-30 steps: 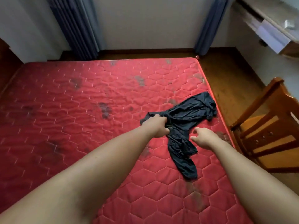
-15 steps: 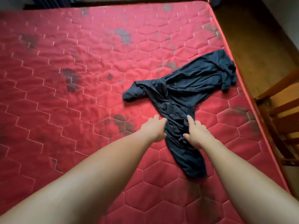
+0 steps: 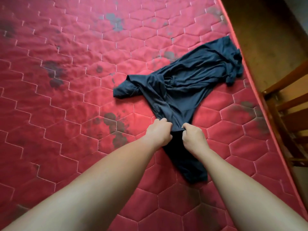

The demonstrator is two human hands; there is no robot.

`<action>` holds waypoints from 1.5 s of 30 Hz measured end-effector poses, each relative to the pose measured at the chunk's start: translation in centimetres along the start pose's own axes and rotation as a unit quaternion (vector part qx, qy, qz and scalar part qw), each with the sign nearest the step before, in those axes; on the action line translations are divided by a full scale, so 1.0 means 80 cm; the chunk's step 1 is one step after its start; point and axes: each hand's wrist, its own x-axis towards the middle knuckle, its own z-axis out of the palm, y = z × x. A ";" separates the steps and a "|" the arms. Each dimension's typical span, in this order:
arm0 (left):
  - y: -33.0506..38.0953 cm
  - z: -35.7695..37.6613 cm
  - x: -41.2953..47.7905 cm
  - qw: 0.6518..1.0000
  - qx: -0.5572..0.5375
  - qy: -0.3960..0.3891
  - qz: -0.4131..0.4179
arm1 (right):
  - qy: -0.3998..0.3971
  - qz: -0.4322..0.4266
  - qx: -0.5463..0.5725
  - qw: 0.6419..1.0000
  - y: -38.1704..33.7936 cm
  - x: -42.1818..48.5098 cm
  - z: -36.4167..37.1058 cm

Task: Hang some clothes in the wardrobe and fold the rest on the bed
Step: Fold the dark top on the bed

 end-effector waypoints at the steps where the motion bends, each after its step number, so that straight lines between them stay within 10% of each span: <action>1: 0.000 -0.014 -0.007 1.000 -0.009 0.011 0.003 | -0.006 0.010 0.013 1.000 -0.010 -0.004 -0.015; 13: 0.038 -0.365 -0.164 0.928 -0.281 0.240 0.037 | 0.081 -0.123 0.026 0.989 -0.234 -0.120 -0.342; 26: 0.083 -0.751 -0.520 0.880 -0.223 0.363 0.211 | 0.323 -0.272 0.036 0.906 -0.549 -0.412 -0.660; 30: 0.080 -0.825 -0.621 0.845 -0.232 0.421 0.233 | 0.298 -0.278 0.072 0.910 -0.595 -0.474 -0.653; 35: 0.066 -0.876 -0.727 0.817 -0.337 0.400 0.244 | 0.062 -0.252 0.183 0.948 -0.636 -0.517 -0.566; 45: -0.069 -0.856 -0.832 0.815 -0.384 0.406 0.154 | 0.083 -0.276 0.278 0.916 -0.790 -0.607 -0.520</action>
